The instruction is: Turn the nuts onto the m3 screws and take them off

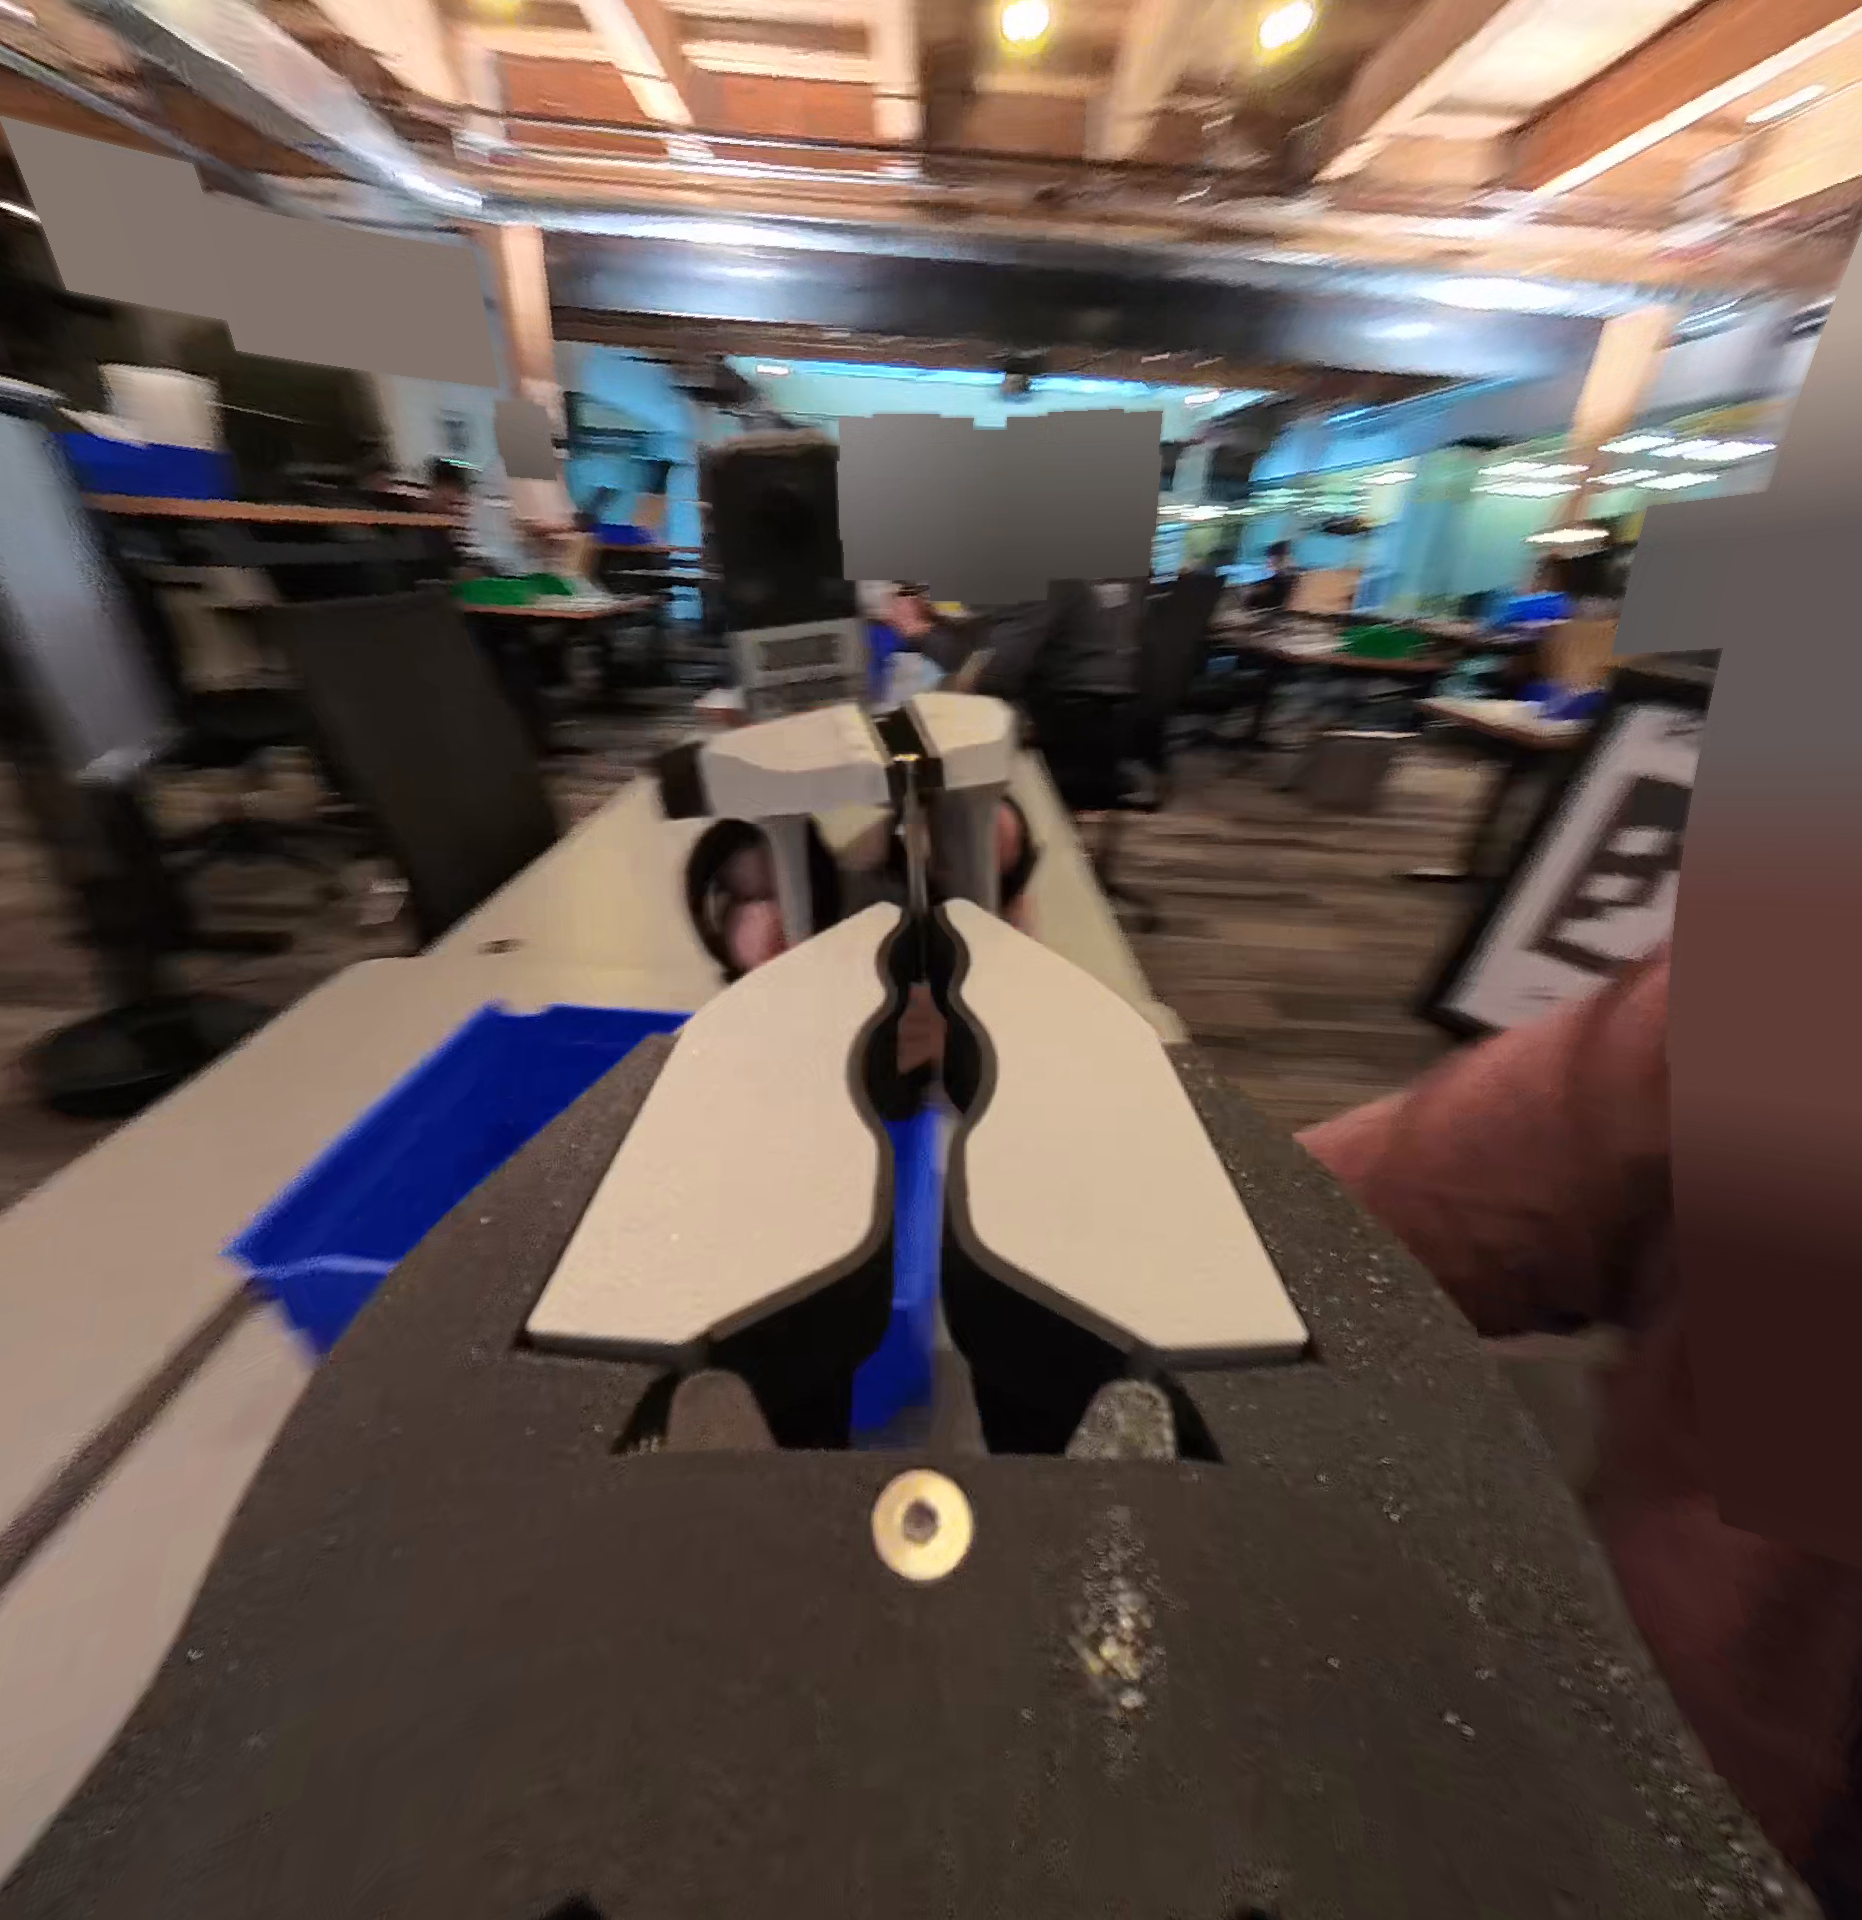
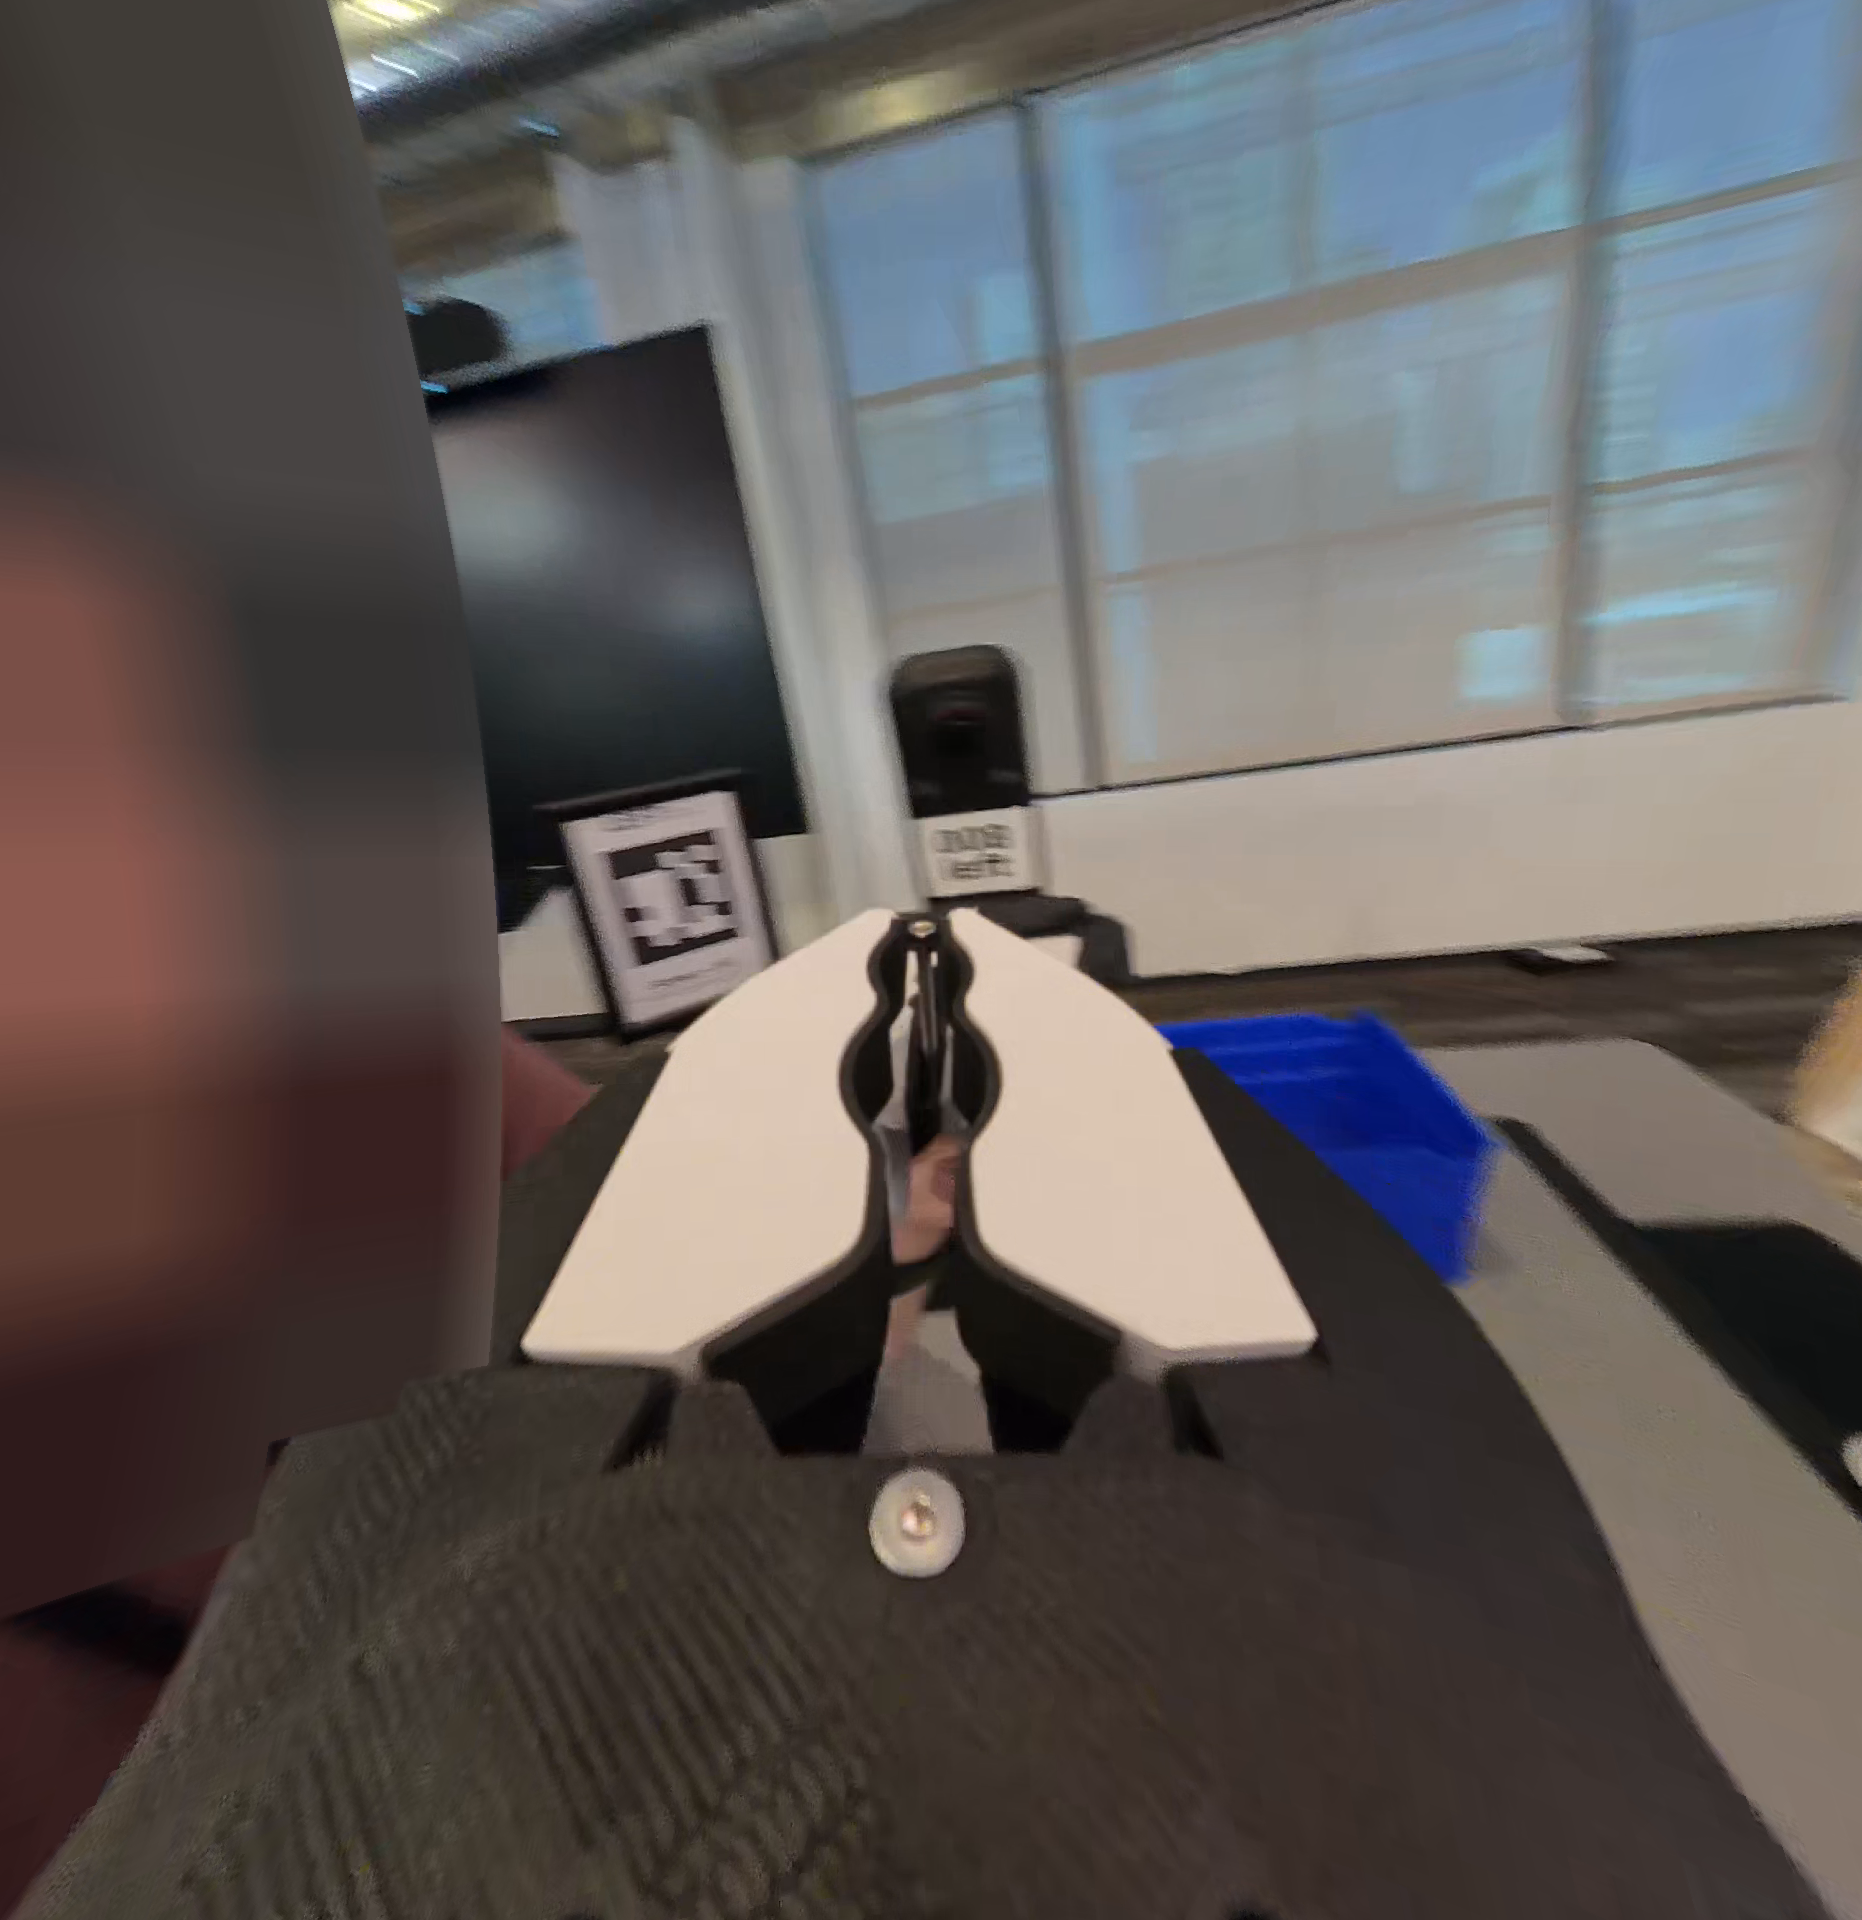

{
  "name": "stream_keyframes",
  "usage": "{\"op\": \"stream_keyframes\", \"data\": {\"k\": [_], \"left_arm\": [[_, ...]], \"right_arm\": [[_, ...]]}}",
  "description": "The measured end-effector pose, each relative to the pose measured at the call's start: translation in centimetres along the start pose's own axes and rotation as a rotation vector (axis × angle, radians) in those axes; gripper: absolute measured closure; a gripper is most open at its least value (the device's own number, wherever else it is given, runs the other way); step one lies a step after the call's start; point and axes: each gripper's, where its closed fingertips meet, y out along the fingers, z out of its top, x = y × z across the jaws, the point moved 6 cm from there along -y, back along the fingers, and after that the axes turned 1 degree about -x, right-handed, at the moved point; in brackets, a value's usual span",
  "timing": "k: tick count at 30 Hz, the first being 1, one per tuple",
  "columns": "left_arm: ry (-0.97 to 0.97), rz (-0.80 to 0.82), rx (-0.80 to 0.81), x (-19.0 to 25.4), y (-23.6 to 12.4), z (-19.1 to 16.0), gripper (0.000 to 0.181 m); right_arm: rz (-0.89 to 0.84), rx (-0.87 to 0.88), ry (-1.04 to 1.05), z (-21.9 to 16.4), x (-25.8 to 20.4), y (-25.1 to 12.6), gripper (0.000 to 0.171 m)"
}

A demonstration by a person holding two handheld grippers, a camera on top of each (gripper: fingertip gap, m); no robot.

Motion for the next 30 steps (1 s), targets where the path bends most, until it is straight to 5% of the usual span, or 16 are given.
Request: {"op": "stream_keyframes", "data": {"k": [5,11,14,17,21,24,30], "left_arm": [[-0.191,-0.415,-0.036,2.6,1.2,-0.9,0.179],[-0.343,-0.654,-0.076,3.7,2.2,-2.0,0.179],[-0.304,-0.581,-0.101,3.1,2.0,-2.1,0.179],[-0.262,-0.461,-0.098,2.2,0.7,-1.4,0.179],[-0.130,-0.204,-0.183,0.4,-0.8,-1.4,0.179],[-0.117,-0.192,-0.174,0.3,-1.2,-1.0,0.179],[-0.124,-0.209,-0.213,0.7,-0.5,-1.7,0.179]], "right_arm": [[0.433,0.003,0.027,-1.0,-2.0,-0.1,0.166],[0.640,0.122,0.049,-0.5,-3.0,-1.0,0.166],[0.407,0.012,-0.014,0.0,-2.1,-1.9,0.166],[-0.135,-0.234,-0.131,0.7,-1.4,-6.1,0.166],[-0.807,-0.832,-0.028,-4.1,-0.3,-16.5,0.165],[-0.837,-1.168,0.246,-10.1,1.0,-20.8,0.164],[-0.696,-1.381,0.460,-17.0,4.1,-22.6,0.164]]}}
